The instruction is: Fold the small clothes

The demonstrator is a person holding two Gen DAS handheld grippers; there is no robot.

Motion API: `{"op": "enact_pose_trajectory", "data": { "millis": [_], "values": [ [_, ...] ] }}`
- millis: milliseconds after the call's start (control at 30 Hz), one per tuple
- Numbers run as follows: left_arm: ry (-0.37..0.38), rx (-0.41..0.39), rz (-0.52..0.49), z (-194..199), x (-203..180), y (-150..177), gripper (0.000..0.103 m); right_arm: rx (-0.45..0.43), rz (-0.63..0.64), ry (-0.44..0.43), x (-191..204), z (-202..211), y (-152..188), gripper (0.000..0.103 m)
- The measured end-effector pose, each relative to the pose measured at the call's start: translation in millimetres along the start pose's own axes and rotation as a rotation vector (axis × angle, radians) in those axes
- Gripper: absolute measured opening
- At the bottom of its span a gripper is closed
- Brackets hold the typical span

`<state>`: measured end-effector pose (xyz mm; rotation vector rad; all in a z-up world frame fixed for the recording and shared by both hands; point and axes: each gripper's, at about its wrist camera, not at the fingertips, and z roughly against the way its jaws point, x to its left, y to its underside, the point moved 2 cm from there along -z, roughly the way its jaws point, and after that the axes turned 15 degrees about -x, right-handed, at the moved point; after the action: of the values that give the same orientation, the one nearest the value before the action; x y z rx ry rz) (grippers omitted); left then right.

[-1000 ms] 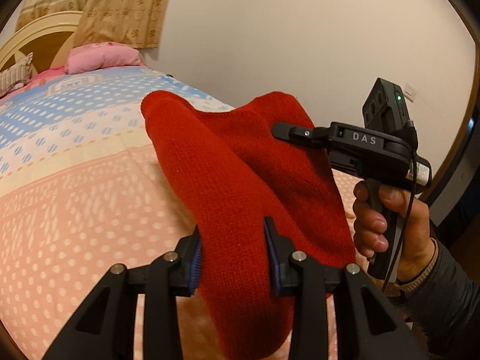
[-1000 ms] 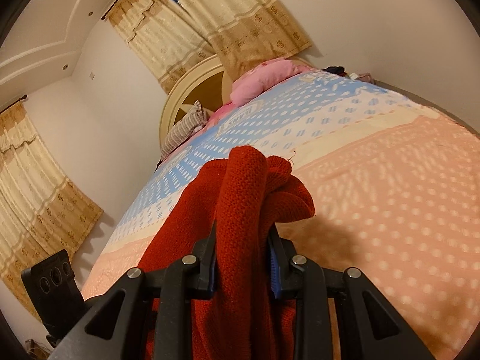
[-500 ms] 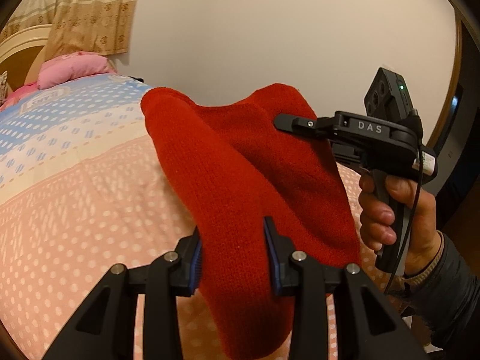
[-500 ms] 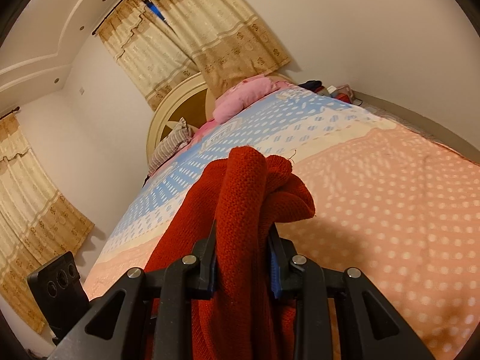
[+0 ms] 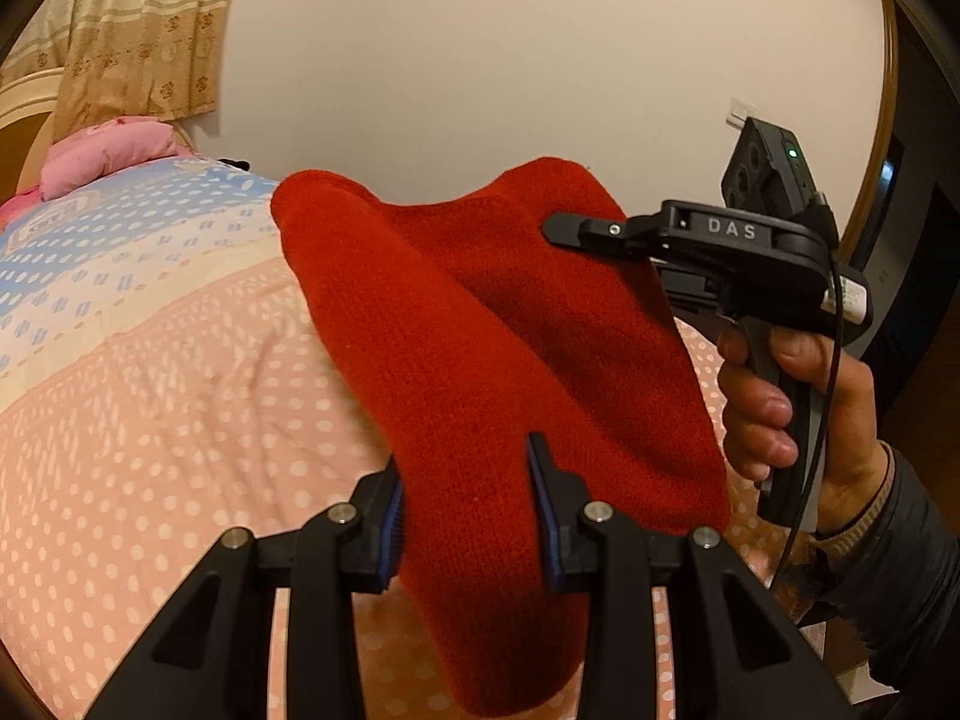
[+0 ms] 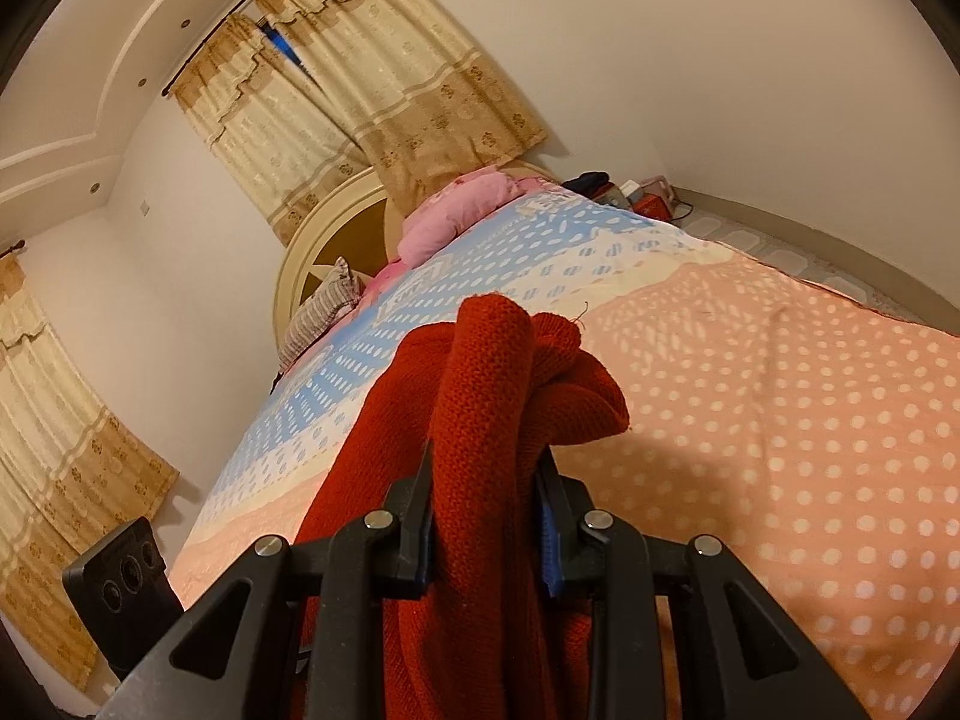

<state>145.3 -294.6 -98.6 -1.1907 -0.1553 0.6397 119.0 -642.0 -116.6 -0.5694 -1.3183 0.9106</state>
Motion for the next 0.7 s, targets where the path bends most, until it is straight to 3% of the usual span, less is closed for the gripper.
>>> {"op": "enact_pose_trajectory", "data": {
  "millis": [700],
  "values": [
    [0.011, 0.068, -0.010, -23, -16, 19, 0.036, -0.005, -0.070, 0.059, -51, 6, -4, 0.027]
  ]
}}
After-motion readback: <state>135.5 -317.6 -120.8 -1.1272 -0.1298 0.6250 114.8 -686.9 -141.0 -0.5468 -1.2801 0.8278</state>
